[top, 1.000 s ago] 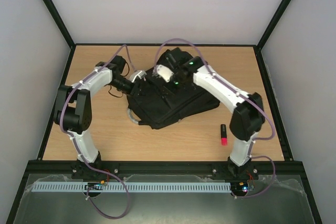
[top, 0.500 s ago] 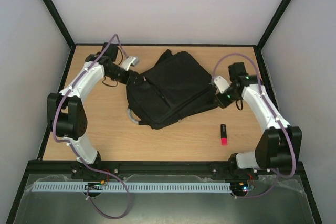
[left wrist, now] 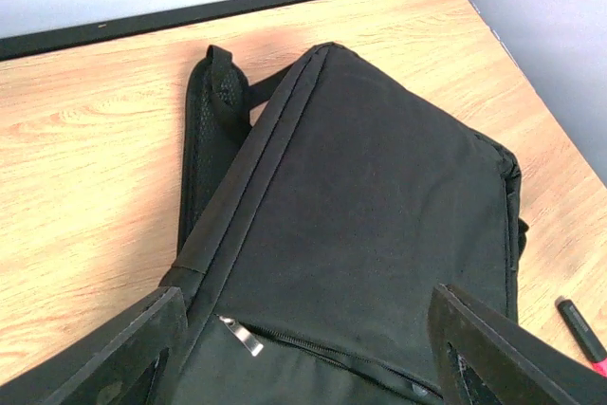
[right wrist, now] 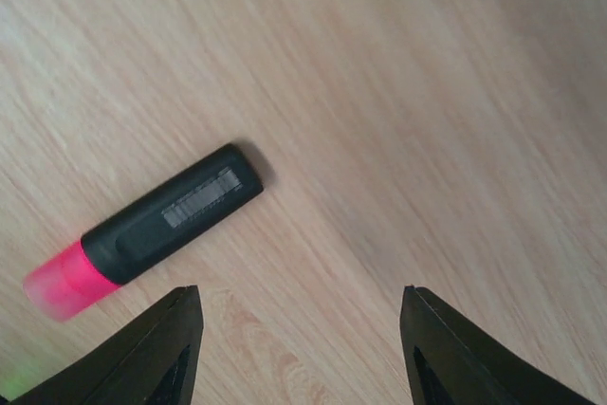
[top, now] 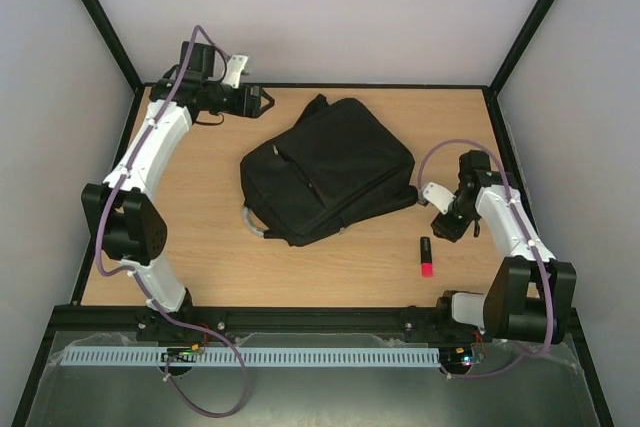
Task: Pack the student bag
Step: Move the stationery to the center of the board.
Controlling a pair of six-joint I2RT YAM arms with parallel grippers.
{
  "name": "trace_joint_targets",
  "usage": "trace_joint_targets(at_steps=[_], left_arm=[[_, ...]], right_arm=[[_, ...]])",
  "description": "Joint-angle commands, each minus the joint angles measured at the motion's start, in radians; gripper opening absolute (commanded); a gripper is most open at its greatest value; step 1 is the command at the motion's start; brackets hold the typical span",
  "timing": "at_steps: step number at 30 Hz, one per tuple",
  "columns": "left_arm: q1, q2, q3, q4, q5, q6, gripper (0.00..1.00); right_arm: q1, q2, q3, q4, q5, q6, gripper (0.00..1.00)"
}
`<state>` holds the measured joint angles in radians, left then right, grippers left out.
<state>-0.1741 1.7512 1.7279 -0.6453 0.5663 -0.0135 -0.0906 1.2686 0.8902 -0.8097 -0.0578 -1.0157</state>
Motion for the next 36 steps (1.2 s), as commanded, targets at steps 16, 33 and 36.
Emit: trace_joint_targets(at_steps=[16,33,36], left_arm=[[-0.027,0.007,-0.046,0.064,-0.125,-0.151,0.99],[-0.037,-0.008,-0.102,0.077,-0.101,-0.202,0.99],[-0.037,-0.009,-0.103,0.079,-0.085,-0.2,0.99]], right_arm=[[-0.003,0.039,-0.19,0.037,0.124,-0.262,0.58],[0.178,0.075,-0.254,0.115,0.093,-0.234,0.57],[0.267,0.111,-0.248,0.15,0.09,-0.179,0.57]])
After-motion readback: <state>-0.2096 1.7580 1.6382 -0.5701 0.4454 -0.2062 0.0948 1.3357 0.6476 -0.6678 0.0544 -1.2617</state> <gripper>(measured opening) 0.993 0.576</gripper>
